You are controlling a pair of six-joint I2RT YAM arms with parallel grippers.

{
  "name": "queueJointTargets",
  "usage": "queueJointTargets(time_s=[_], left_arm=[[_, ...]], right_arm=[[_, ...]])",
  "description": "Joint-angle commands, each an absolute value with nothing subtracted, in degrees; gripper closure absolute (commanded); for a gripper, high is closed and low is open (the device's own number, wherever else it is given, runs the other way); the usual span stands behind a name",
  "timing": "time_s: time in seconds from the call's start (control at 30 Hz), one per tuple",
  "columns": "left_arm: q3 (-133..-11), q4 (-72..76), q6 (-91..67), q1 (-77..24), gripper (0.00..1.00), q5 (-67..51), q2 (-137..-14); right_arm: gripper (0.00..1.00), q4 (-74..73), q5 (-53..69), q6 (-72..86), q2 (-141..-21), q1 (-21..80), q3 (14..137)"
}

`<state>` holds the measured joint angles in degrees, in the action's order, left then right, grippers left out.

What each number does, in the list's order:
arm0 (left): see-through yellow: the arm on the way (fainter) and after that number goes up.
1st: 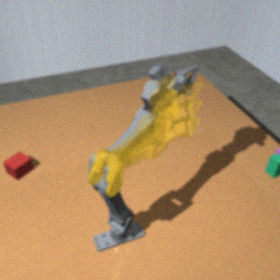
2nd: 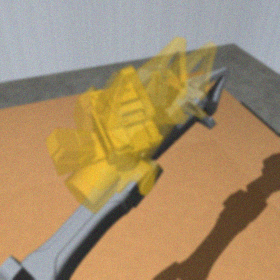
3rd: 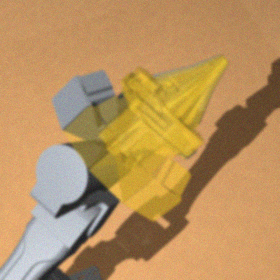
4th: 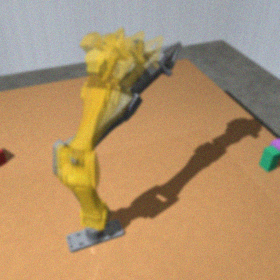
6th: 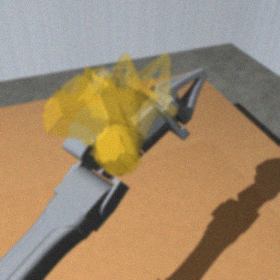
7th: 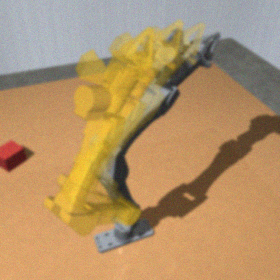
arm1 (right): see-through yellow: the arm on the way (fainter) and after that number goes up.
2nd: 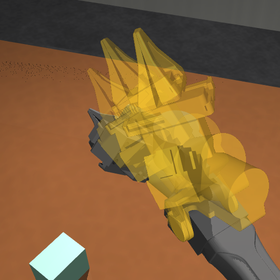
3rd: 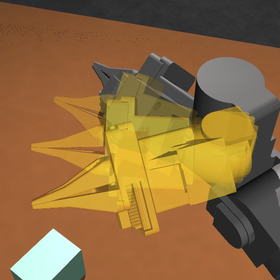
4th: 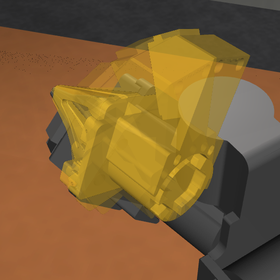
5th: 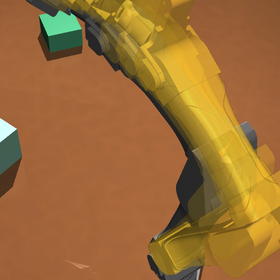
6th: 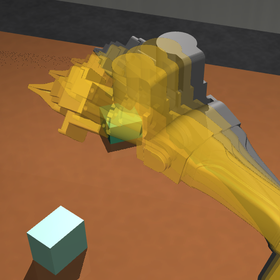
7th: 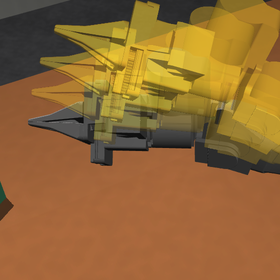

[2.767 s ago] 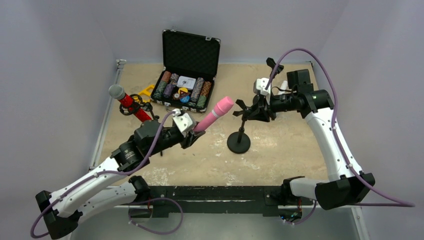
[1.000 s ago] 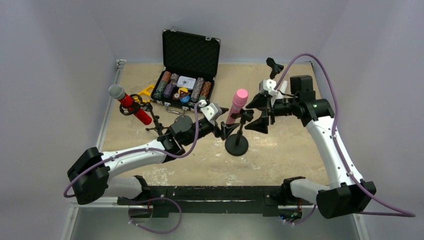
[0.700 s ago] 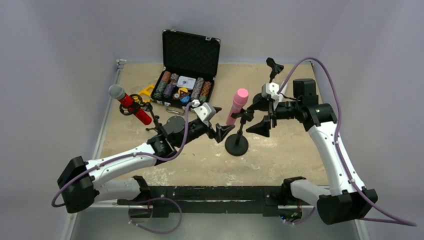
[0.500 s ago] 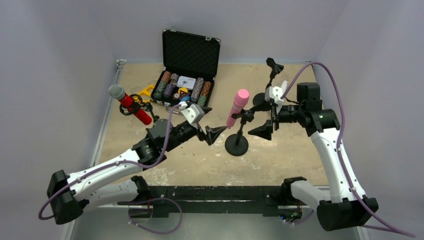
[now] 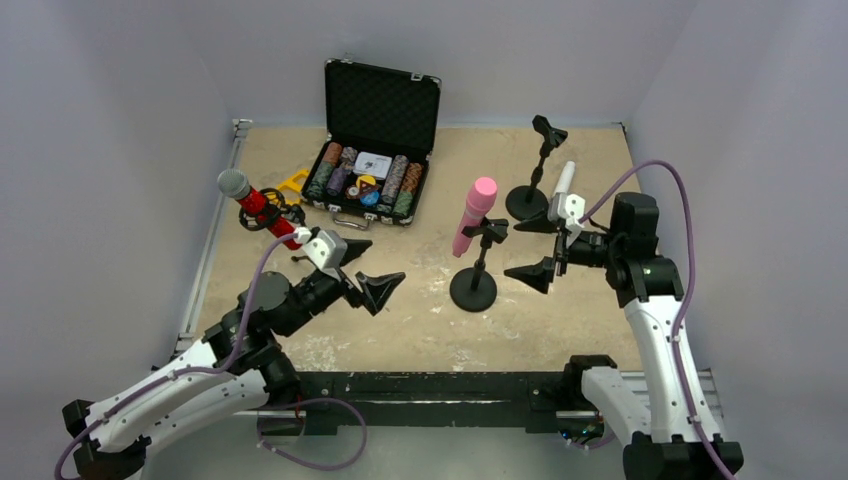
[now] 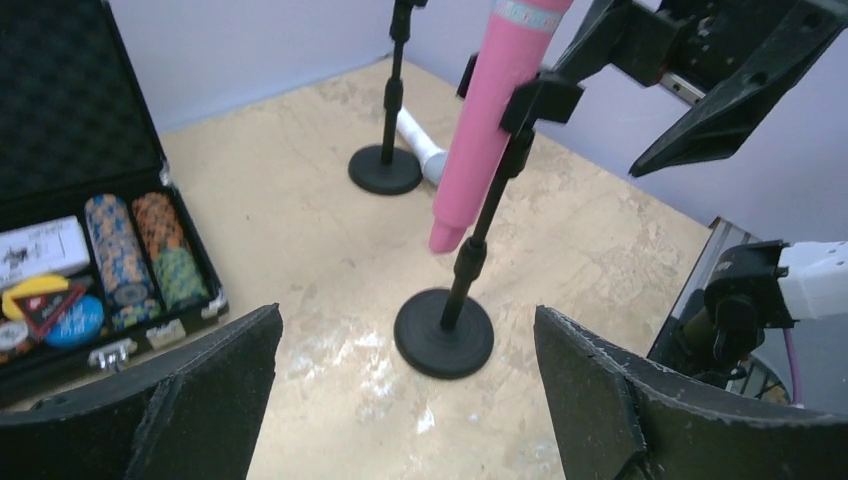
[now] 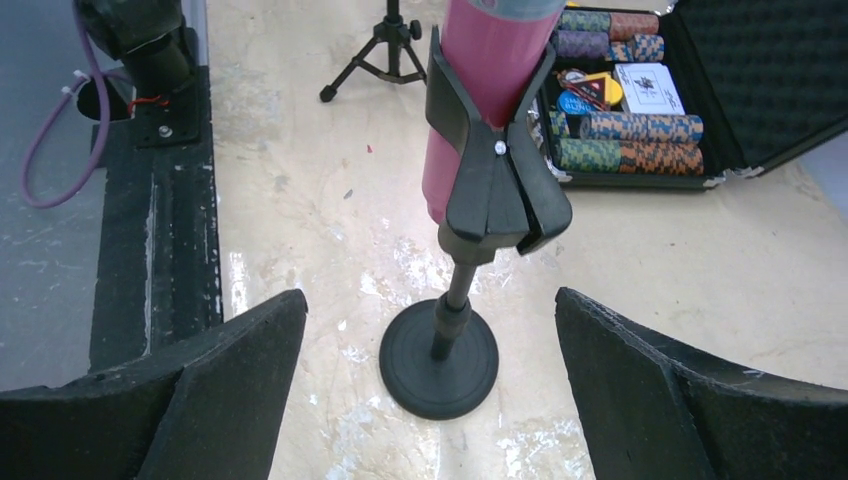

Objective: Attach the microphones to the stand

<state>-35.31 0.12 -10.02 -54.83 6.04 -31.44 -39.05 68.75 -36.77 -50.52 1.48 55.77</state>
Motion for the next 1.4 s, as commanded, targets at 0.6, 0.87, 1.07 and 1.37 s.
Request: queueJointTargets(time_s=[0.6, 0.87, 1.07, 1.37], left_arm=[[-32.6, -15.3, -28.6, -55.0, 0.01, 11.8, -26.8], [-38.6, -18.4, -25.5, -57.5, 0.03, 7.5, -35.7], [-42.1, -20.1, -22.2, -65.6, 0.03, 14.5, -40.6], [-41.0, -16.7, -22.3, -70.7, 0.04, 18.1, -42.5]], right_arm=[[0.01, -26.5, 70.8, -30.3, -40.9, -5.7, 41.1], [0.01, -26.5, 70.9, -31.1, -41.4, -6.2, 40.2], [0.01, -26.5, 71.0, -31.5, -41.5, -6.4, 40.0], [0.01, -26.6, 71.0, -31.9, -41.6, -6.6, 39.9]])
